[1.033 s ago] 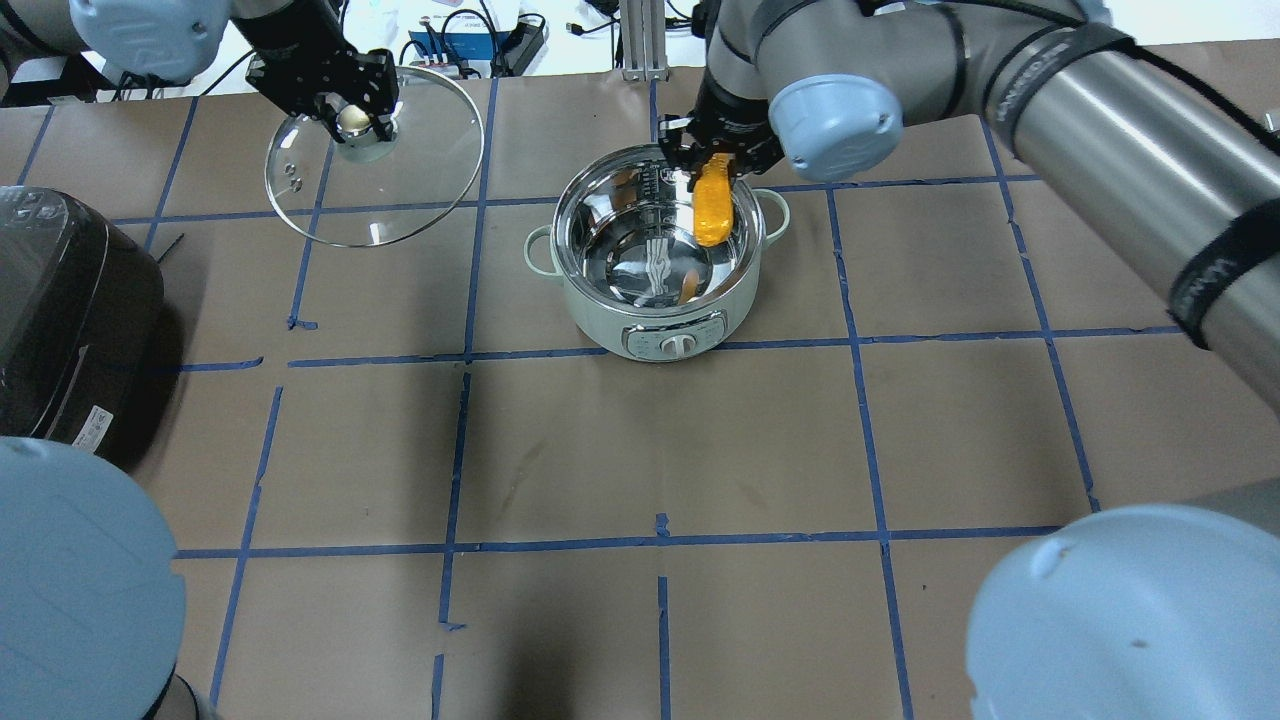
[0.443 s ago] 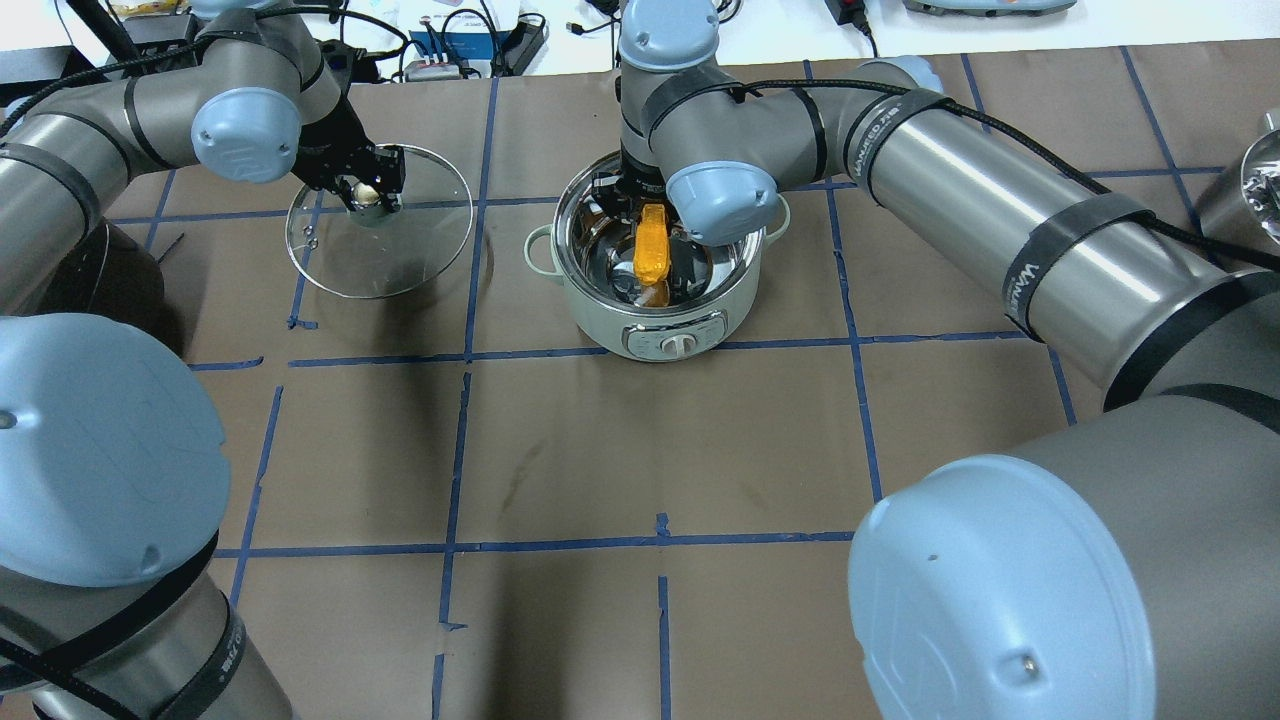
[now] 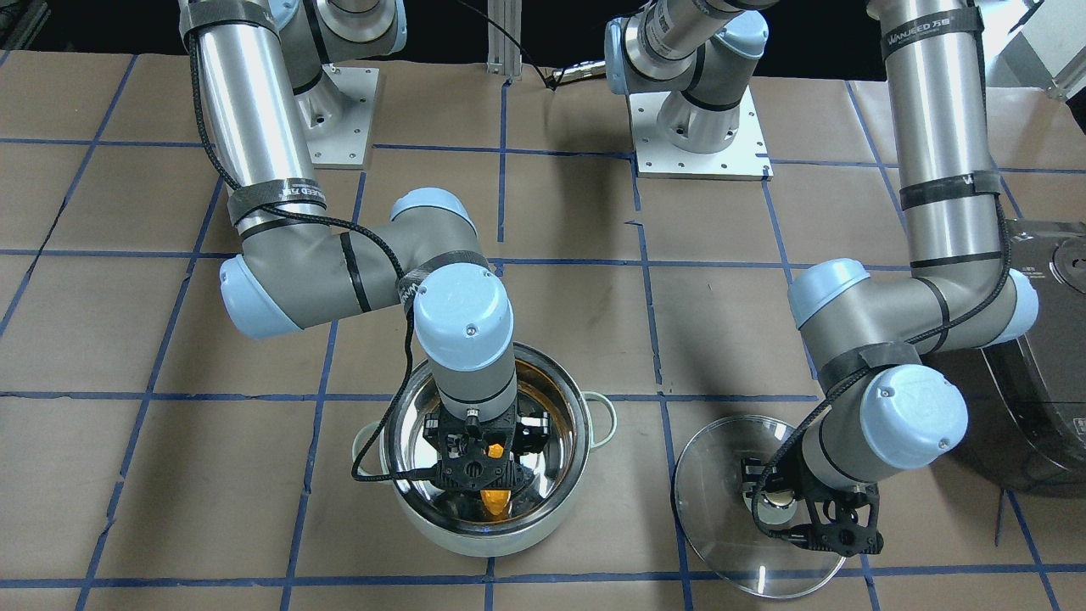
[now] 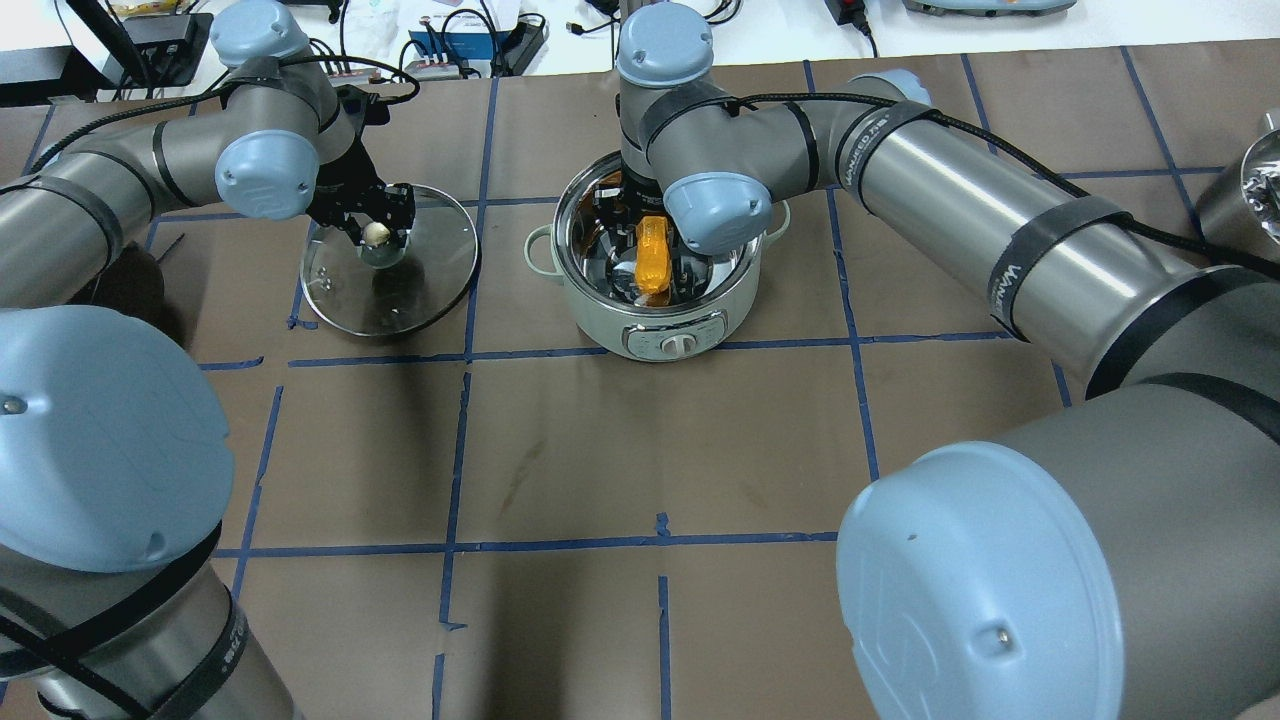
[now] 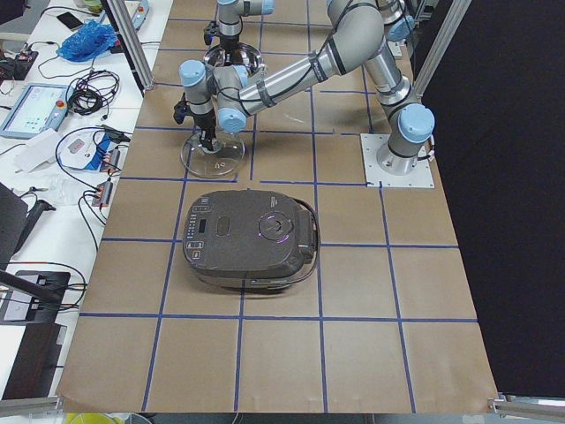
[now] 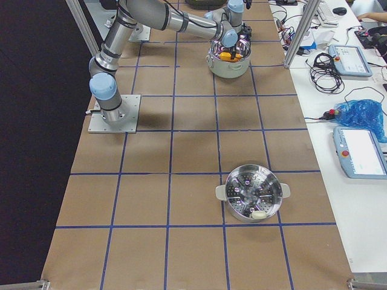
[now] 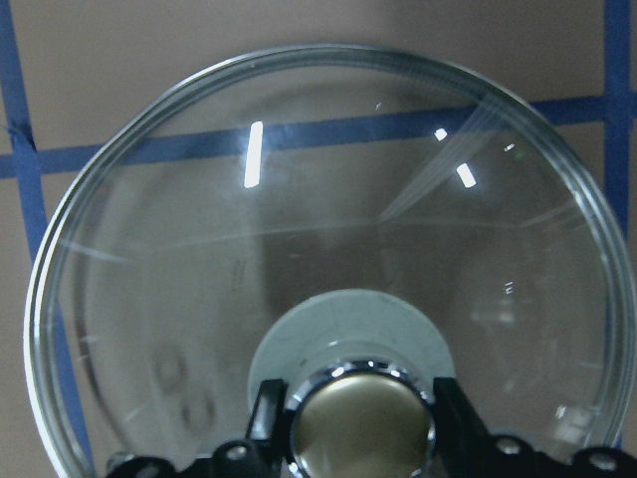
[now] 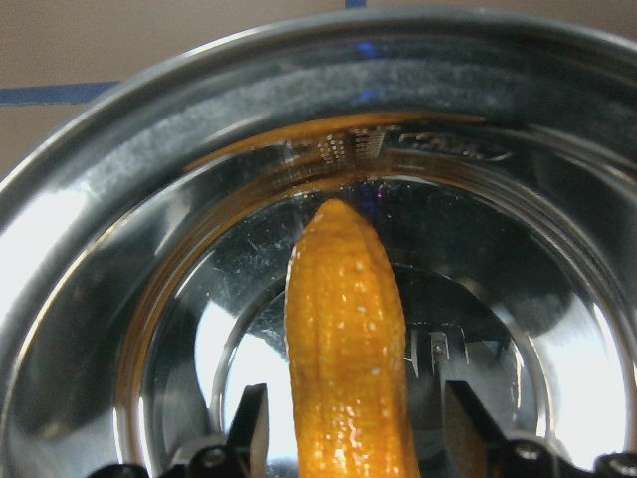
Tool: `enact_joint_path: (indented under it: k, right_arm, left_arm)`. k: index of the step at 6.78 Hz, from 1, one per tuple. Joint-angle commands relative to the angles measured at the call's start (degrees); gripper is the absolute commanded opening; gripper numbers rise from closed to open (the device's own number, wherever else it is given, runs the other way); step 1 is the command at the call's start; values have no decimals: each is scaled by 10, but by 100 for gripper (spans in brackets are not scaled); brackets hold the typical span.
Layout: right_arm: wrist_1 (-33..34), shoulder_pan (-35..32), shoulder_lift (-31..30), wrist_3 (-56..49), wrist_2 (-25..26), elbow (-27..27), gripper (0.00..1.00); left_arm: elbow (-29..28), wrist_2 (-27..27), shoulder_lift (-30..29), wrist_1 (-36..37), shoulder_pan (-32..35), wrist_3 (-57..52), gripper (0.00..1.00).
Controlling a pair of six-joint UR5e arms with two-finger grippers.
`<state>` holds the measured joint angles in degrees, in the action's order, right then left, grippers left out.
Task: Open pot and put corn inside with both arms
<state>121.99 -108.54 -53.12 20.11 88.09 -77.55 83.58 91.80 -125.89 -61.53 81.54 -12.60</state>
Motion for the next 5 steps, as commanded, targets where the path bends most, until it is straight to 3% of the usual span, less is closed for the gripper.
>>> enact_joint_path:
  k: [1, 2, 5]
  right_arm:
    - [-14, 0, -48, -2, -1, -2, 99]
    - [-50, 1, -90, -2, -3, -3, 99]
    - [-244, 19, -251, -8, -1, -6, 99]
  left_arm:
    - [-3, 4, 13, 3, 1, 5, 100]
    - [-5, 5, 57, -43, 1, 21, 100]
    - [-6, 4, 191, -167, 47, 46, 100]
